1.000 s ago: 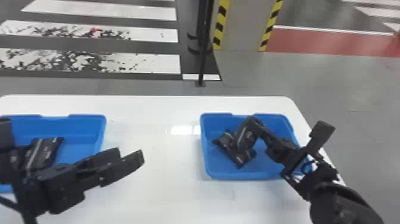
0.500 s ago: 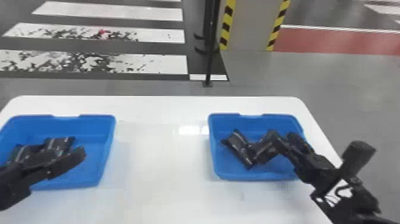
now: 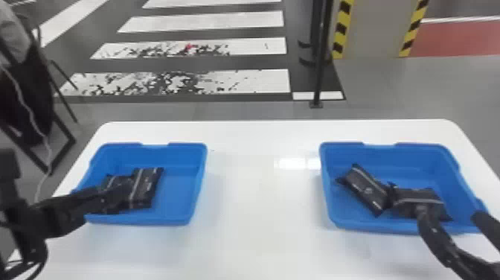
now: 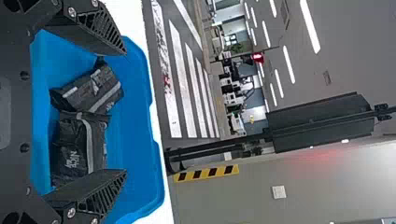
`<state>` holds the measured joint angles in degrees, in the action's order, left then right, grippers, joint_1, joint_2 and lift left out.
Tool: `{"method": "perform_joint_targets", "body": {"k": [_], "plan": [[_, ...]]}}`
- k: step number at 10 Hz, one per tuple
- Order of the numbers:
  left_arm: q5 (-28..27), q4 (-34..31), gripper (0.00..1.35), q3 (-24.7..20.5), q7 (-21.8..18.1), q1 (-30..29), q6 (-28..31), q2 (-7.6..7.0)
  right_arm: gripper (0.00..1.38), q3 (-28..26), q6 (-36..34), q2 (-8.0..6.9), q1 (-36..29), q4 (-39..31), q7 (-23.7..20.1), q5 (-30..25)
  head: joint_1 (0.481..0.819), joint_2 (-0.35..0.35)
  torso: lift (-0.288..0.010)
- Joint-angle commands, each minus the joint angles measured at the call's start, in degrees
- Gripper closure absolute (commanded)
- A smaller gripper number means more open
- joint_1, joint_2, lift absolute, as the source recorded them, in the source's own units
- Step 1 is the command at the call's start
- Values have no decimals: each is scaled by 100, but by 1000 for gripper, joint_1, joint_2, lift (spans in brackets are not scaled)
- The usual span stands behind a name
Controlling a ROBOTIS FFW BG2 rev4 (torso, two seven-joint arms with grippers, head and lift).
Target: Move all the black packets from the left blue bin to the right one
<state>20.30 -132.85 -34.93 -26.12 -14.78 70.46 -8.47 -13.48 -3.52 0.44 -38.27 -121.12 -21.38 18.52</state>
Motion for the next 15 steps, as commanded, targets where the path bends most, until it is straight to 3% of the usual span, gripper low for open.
{"method": "perform_joint_targets", "body": {"k": [1, 3, 6, 12, 15], "plan": [[-190, 439, 252, -14, 28, 354, 69, -93, 127, 171, 14, -50, -546, -453, -6, 137, 695, 139, -154], [-373, 931, 252, -14, 124, 705, 238, -225, 131, 388, 43, -50, -1038, -889, -6, 148, 695, 228, -154], [-613, 2014, 252, 329, 124, 1408, 406, -462, 134, 560, 43, -50, -1052, -804, -15, 262, 695, 301, -154], [-807, 3969, 257, 1197, 291, 2758, 547, -647, 134, 628, 43, -50, -912, -593, -85, 399, 695, 262, -154], [-898, 4334, 354, 1448, 573, 3110, 1039, -665, 134, 640, 43, -50, -870, -481, -103, 491, 695, 237, -154]]}}
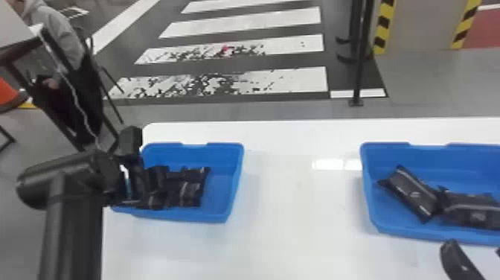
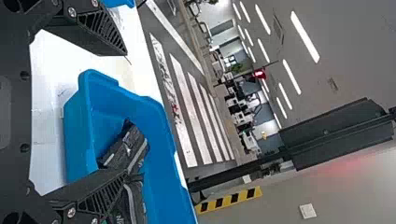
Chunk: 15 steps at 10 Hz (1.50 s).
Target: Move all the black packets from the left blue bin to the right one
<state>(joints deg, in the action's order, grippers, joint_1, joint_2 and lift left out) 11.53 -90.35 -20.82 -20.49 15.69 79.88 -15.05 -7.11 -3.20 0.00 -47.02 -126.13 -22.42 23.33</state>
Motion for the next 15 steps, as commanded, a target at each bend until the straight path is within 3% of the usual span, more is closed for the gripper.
{"method": "perform_joint_targets", "body": {"k": [1, 3, 4, 6, 8, 12, 15], "plan": [[-21, 281, 509, 60, 10, 161, 224, -15, 134, 2, -3, -5, 34, 48, -17, 21, 695, 235, -154], [-33, 464, 849, 129, 18, 189, 379, -33, 134, 2, -31, -5, 34, 63, -17, 78, 695, 226, -154], [-33, 464, 1199, 346, 1, 147, 252, -112, 134, 2, -31, -5, 34, 63, -17, 89, 695, 224, -154], [-136, 436, 1210, 448, -192, 119, -198, -156, 134, 2, -59, -5, 34, 63, -26, 112, 695, 220, -154], [-158, 211, 1210, 437, -368, 7, -268, -182, 134, 2, -73, -5, 34, 63, -26, 123, 695, 219, -154], [436, -1955, 1210, 174, -588, -978, -310, -130, 134, 2, -115, -5, 62, 34, -44, 135, 695, 204, -154], [858, -2925, 1210, 140, -773, -1512, -381, -42, 134, 14, -172, -5, 245, 34, -158, 146, 695, 160, -154]]}}
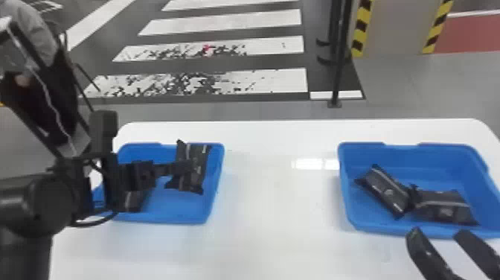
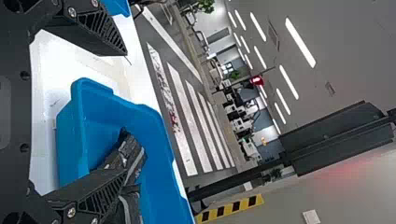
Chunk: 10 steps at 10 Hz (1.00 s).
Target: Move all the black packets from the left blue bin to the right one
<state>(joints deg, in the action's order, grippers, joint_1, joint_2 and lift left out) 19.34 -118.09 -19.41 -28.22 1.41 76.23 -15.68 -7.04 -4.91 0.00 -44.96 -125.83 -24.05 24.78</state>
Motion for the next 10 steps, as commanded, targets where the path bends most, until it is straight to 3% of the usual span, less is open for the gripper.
{"method": "perform_joint_targets", "body": {"k": [1, 4, 5, 6, 7, 8, 10], "plan": [[111, -418, 1210, 22, -52, -183, -16, 47, 134, 7, -43, -5, 137, 5, -47, 1, 695, 151, -154], [408, -798, 1210, 182, -149, -337, -114, 65, 142, 201, -85, 70, 390, 61, -109, 150, 695, 105, -154], [362, -840, 1208, 182, -149, -295, 209, 65, 142, 281, -99, 105, 446, 117, -117, 218, 695, 98, -154], [214, -840, 961, 90, -87, -337, 350, 82, 142, 316, -99, 105, 460, 131, -126, 252, 695, 99, -154], [-95, -840, 510, -184, -61, -394, 477, 188, 142, 316, -142, 114, 446, 145, -126, 275, 695, 112, -154], [-312, -840, 423, -355, -8, -380, 561, 249, 142, 316, -156, 114, 432, 145, -135, 275, 695, 143, -154], [-563, -587, 429, -458, 185, -197, 772, 241, 144, 316, -198, 114, 432, 159, -135, 298, 695, 212, -154]]}}
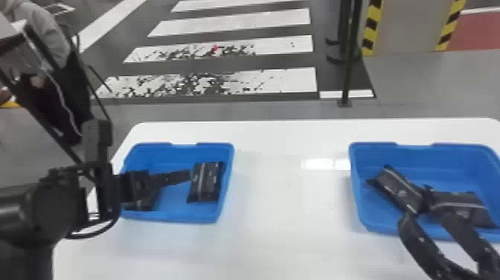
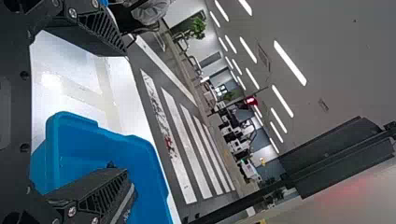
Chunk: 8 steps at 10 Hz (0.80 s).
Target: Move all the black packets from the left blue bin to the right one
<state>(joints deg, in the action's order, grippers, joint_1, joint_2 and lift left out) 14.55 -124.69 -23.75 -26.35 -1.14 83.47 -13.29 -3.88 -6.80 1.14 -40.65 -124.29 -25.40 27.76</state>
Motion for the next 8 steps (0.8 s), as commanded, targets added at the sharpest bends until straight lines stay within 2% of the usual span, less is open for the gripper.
{"method": "perform_joint_targets", "body": {"k": [1, 4, 8], "plan": [[-186, 410, 429, -13, 34, 227, 90, -25, 142, 0, -23, 0, 2, 19, 0, 12, 695, 236, -154], [-346, 1620, 429, 307, 104, 972, 90, -104, 145, 0, -80, 0, 16, 61, -17, 23, 695, 259, -154], [-449, 3181, 429, 661, 236, 1872, 104, -113, 145, 0, -150, 0, 30, 117, -35, 58, 695, 244, -154]]}}
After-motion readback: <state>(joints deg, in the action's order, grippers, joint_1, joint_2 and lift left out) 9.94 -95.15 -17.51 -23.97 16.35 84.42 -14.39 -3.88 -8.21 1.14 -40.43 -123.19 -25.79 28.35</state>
